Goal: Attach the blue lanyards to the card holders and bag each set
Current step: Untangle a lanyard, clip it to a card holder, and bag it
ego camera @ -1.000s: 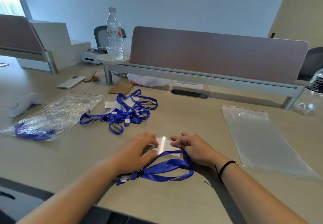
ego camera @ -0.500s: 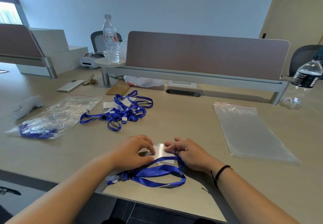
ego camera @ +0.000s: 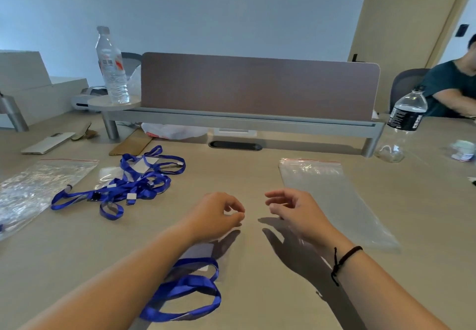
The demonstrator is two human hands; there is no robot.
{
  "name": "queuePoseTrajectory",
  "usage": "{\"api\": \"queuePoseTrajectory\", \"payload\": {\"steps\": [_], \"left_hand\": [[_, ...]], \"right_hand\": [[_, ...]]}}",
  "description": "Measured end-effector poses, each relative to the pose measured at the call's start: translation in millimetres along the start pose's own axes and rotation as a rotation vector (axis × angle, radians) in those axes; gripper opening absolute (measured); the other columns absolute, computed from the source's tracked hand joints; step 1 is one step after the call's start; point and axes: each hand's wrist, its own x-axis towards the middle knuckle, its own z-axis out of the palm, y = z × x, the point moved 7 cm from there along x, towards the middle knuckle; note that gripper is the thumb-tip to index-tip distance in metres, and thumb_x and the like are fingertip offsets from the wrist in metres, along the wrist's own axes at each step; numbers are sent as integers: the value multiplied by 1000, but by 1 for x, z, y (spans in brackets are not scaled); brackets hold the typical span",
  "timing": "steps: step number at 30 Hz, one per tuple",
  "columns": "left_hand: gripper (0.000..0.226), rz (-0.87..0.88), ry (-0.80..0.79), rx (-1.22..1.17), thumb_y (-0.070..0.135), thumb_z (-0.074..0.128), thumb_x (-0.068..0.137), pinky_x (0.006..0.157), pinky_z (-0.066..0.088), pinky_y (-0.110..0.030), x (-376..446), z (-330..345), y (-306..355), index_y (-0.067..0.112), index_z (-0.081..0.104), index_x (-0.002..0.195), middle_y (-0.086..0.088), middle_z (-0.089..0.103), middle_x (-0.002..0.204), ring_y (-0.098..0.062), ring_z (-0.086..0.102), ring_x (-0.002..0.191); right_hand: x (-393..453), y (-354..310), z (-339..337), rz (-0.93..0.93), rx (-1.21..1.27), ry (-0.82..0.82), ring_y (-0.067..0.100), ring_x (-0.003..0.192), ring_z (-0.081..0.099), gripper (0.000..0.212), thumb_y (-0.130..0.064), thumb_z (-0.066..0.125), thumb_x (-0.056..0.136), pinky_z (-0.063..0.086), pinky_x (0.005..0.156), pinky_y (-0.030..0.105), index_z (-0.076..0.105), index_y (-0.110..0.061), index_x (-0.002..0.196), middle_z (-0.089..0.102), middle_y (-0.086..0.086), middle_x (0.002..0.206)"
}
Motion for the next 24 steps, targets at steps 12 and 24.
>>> {"api": "queuePoseTrajectory", "payload": {"steps": [12, 24], "left_hand": [[49, 50, -3, 19, 42, 59, 96, 109, 37, -26, 107, 90, 72, 28, 51, 143, 6, 53, 146, -13, 51, 132], [47, 81, 71, 107, 49, 52, 96, 115, 34, -32, 113, 106, 76, 31, 56, 139, 10, 49, 151, -14, 44, 138]], "right_hand": [[39, 70, -88, 49, -795, 245, 15, 115, 52, 45, -67, 55, 87, 38, 96, 37, 64, -36, 118, 62, -14, 121], [44, 74, -93, 14, -765, 296, 16, 112, 51, 25, -50, 54, 94, 34, 93, 35, 71, -38, 107, 61, -17, 123]]}}
